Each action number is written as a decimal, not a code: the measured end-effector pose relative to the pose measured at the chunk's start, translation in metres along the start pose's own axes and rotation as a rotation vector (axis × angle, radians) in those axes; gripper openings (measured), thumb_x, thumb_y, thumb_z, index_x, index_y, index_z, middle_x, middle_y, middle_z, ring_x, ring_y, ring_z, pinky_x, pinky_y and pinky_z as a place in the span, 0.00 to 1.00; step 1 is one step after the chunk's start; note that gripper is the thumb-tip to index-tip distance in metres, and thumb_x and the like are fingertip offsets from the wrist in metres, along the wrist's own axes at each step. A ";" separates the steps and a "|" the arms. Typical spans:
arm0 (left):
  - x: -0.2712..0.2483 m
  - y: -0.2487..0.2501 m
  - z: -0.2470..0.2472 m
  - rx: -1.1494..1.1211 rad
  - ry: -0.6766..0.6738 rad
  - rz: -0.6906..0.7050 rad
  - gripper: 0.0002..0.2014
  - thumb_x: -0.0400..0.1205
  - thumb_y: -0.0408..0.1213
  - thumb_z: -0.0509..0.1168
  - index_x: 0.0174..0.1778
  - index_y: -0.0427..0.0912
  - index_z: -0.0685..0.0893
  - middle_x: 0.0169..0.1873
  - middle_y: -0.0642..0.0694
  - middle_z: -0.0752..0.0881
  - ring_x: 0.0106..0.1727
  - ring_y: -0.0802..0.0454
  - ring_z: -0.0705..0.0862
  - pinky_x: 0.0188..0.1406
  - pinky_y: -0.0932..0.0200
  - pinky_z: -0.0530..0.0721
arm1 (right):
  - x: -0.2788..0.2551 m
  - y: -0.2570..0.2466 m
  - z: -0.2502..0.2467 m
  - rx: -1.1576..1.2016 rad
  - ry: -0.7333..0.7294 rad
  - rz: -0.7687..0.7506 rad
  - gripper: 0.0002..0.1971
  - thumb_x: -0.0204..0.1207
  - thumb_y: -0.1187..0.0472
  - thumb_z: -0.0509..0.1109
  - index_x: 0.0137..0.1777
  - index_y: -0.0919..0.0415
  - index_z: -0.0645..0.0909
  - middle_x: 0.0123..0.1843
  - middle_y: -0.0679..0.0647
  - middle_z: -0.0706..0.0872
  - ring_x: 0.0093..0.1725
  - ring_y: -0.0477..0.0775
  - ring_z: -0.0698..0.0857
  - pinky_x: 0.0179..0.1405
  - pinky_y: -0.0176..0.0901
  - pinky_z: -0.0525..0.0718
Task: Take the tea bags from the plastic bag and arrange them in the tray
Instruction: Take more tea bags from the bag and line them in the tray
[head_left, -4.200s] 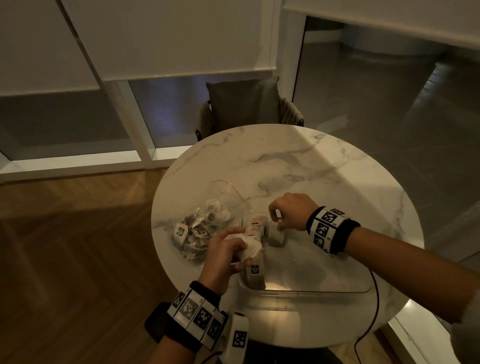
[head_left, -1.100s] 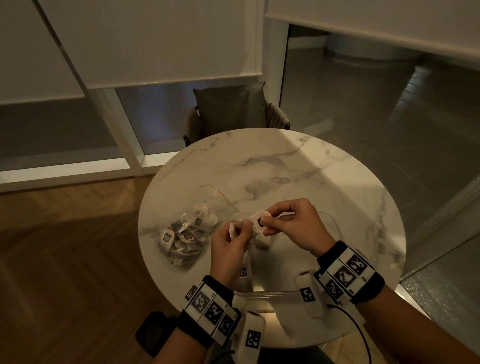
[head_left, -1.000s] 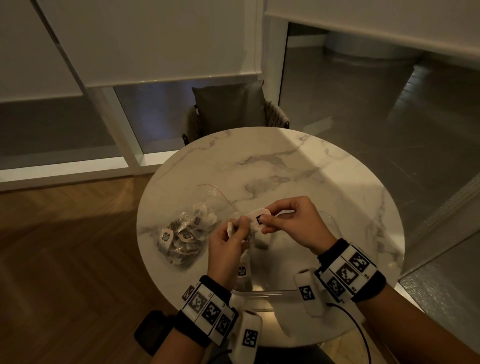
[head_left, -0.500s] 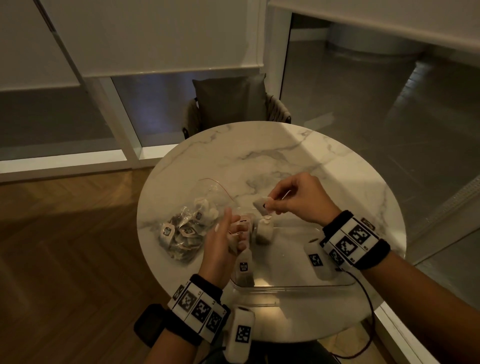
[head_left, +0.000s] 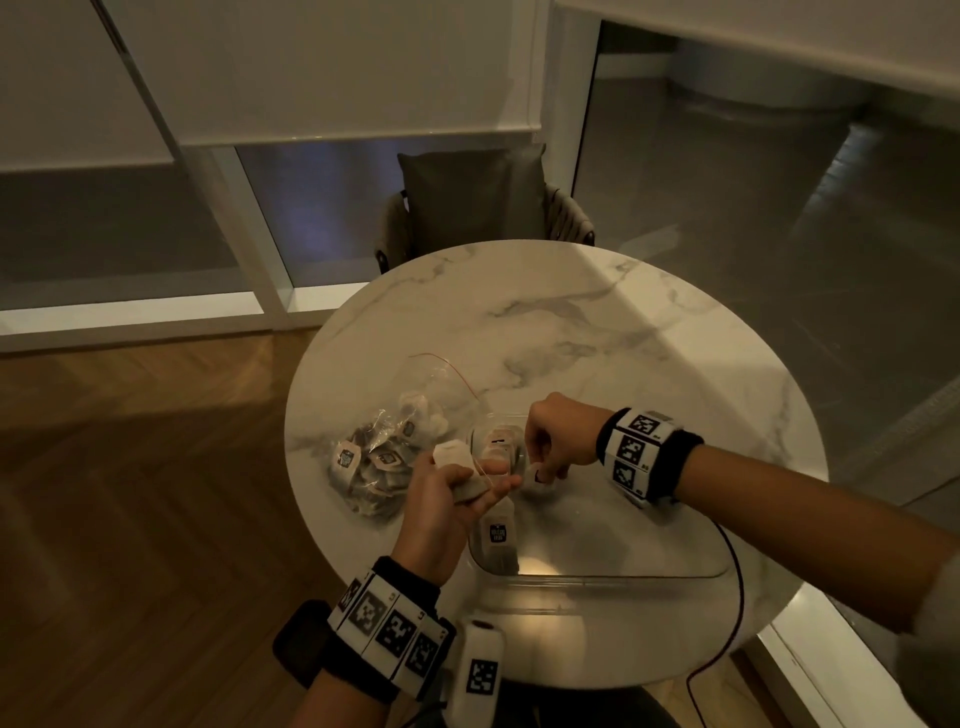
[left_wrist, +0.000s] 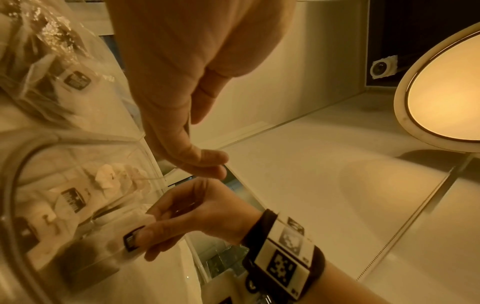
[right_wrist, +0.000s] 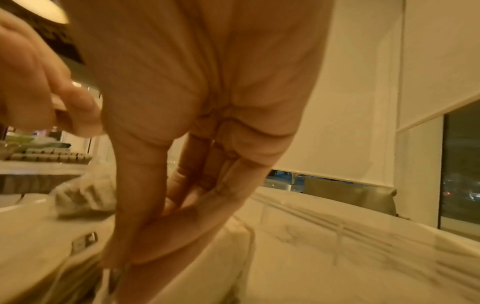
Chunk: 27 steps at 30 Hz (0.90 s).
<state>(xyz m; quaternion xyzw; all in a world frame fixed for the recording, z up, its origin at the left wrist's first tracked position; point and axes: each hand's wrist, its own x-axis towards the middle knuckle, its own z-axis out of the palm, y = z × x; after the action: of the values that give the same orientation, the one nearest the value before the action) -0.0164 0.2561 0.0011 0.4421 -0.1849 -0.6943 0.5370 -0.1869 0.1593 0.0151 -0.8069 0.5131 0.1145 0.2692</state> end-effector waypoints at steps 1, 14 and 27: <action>0.000 0.001 -0.001 -0.010 0.003 -0.003 0.20 0.84 0.20 0.47 0.71 0.34 0.67 0.40 0.28 0.86 0.38 0.31 0.90 0.40 0.47 0.92 | 0.003 0.001 0.001 -0.036 0.008 0.005 0.07 0.67 0.66 0.82 0.41 0.66 0.87 0.35 0.55 0.87 0.33 0.55 0.89 0.40 0.46 0.91; 0.000 0.003 -0.002 -0.034 0.000 0.015 0.11 0.88 0.24 0.49 0.59 0.29 0.75 0.37 0.34 0.86 0.39 0.31 0.90 0.37 0.49 0.92 | 0.008 0.014 0.012 -0.198 0.189 -0.032 0.07 0.71 0.59 0.79 0.44 0.59 0.84 0.41 0.51 0.79 0.44 0.57 0.83 0.42 0.44 0.80; -0.002 -0.003 0.002 0.253 -0.111 0.066 0.09 0.85 0.29 0.62 0.58 0.32 0.83 0.45 0.35 0.90 0.39 0.45 0.90 0.42 0.54 0.85 | -0.038 0.001 -0.011 0.810 0.314 -0.128 0.10 0.75 0.63 0.77 0.52 0.70 0.87 0.31 0.64 0.89 0.23 0.55 0.88 0.25 0.42 0.87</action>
<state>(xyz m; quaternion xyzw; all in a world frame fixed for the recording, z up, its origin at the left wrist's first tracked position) -0.0195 0.2584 0.0008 0.4609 -0.3147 -0.6707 0.4886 -0.2058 0.1821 0.0417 -0.6740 0.5004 -0.2367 0.4892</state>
